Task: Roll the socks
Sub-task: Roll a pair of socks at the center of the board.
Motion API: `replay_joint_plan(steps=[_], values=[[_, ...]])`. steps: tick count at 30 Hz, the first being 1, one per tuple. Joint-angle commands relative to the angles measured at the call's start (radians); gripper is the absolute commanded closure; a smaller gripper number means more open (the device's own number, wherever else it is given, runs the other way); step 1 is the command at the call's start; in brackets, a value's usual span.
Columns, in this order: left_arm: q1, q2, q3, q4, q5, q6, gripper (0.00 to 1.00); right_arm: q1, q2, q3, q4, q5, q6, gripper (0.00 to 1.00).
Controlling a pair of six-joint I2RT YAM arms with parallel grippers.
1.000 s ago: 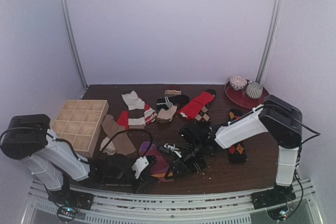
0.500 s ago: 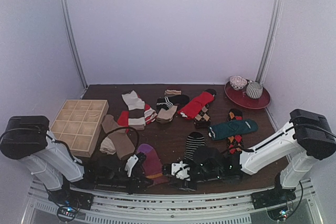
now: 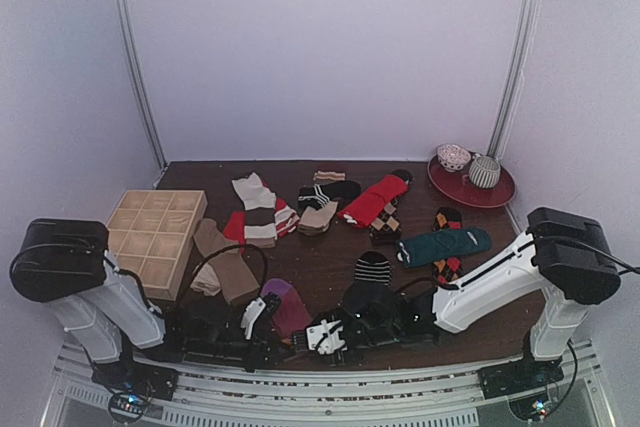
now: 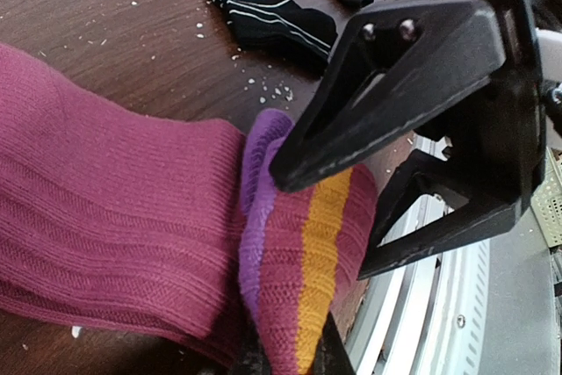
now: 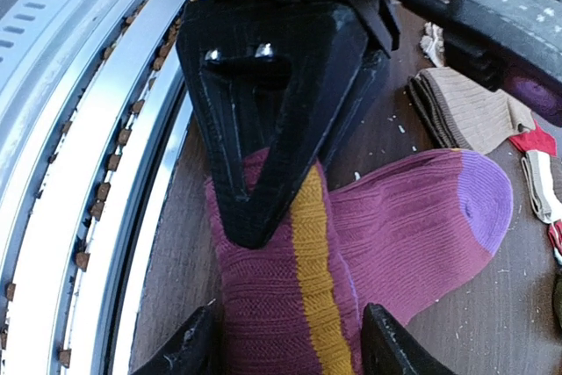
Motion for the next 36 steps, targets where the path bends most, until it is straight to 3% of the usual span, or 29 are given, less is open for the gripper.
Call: replay_joint_plan(steps=[1, 5, 10, 11, 12, 14, 16, 19, 23, 27, 36], values=[[-0.004, 0.058, -0.045, -0.266, 0.05, -0.018, 1.0, 0.005, 0.036, 0.039, -0.101, -0.033, -0.02, 0.45], [-0.004, 0.064, -0.047, -0.264, 0.051, -0.015, 1.0, 0.007, 0.069, 0.073, -0.158, -0.05, 0.007, 0.56], [-0.004, 0.065, -0.044, -0.24, 0.055, -0.006, 1.0, 0.006, 0.113, 0.125, -0.251, -0.025, 0.07, 0.77], [-0.004, 0.055, -0.046, -0.233, 0.052, 0.004, 0.89, 0.004, 0.121, 0.144, -0.29, -0.037, 0.09, 0.81], [-0.004, 0.037, -0.049, -0.225, 0.048, 0.017, 0.66, -0.001, 0.129, 0.157, -0.325, -0.058, 0.112, 0.83], [-0.004, -0.026, -0.057, -0.23, 0.025, 0.051, 0.45, -0.01, 0.126, 0.178, -0.4, -0.115, 0.166, 0.86], [-0.004, -0.117, -0.058, -0.286, -0.021, 0.098, 0.34, -0.022, 0.12, 0.19, -0.463, -0.184, 0.23, 0.87], [-0.013, -0.277, -0.048, -0.405, -0.106, 0.173, 0.25, -0.032, 0.12, 0.222, -0.571, -0.299, 0.289, 0.87], [-0.044, -0.463, -0.05, -0.482, -0.216, 0.265, 0.22, -0.07, 0.159, 0.281, -0.683, -0.392, 0.385, 0.87], [-0.095, -0.567, -0.074, -0.433, -0.314, 0.369, 0.2, -0.114, 0.239, 0.355, -0.769, -0.464, 0.451, 0.87], [-0.135, -0.408, -0.043, -0.259, -0.319, 0.514, 0.2, -0.158, 0.369, 0.497, -0.924, -0.501, 0.478, 0.87]])
